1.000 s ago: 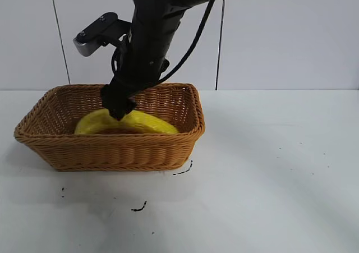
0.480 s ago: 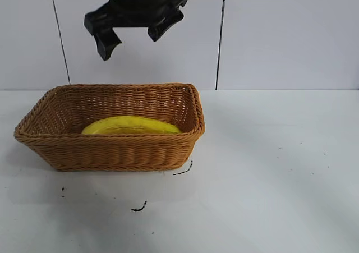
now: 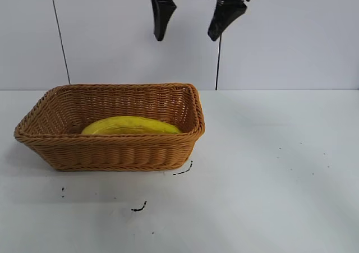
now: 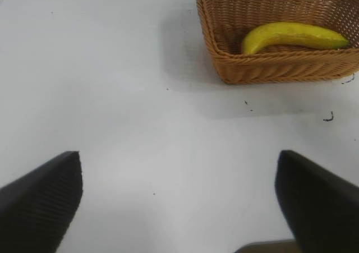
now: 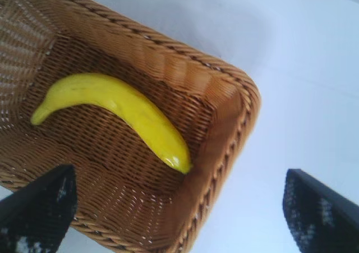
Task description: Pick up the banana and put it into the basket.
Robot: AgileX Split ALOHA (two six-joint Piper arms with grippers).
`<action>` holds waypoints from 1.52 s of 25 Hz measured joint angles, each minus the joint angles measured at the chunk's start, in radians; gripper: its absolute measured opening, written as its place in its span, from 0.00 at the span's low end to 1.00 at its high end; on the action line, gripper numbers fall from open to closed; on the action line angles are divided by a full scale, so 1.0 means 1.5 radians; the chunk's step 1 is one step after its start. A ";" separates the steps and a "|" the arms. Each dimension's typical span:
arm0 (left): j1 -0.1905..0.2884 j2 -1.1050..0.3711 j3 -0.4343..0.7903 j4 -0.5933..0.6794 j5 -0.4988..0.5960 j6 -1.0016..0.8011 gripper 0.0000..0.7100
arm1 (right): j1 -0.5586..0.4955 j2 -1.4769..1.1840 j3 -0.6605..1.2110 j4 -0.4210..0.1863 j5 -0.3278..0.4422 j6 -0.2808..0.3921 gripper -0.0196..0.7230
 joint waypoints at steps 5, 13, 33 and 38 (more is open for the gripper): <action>0.000 0.000 0.000 0.000 0.000 0.000 0.98 | -0.090 0.000 0.000 -0.025 0.000 0.000 0.95; 0.000 0.000 0.000 0.000 0.000 0.000 0.98 | -0.173 -0.001 0.003 -0.021 0.000 -0.001 0.95; 0.000 0.000 0.000 0.000 0.000 0.000 0.98 | -0.174 -0.445 0.686 0.026 -0.001 -0.036 0.95; 0.000 0.000 0.000 0.000 0.000 0.000 0.98 | -0.174 -0.618 0.820 0.035 0.000 -0.036 0.95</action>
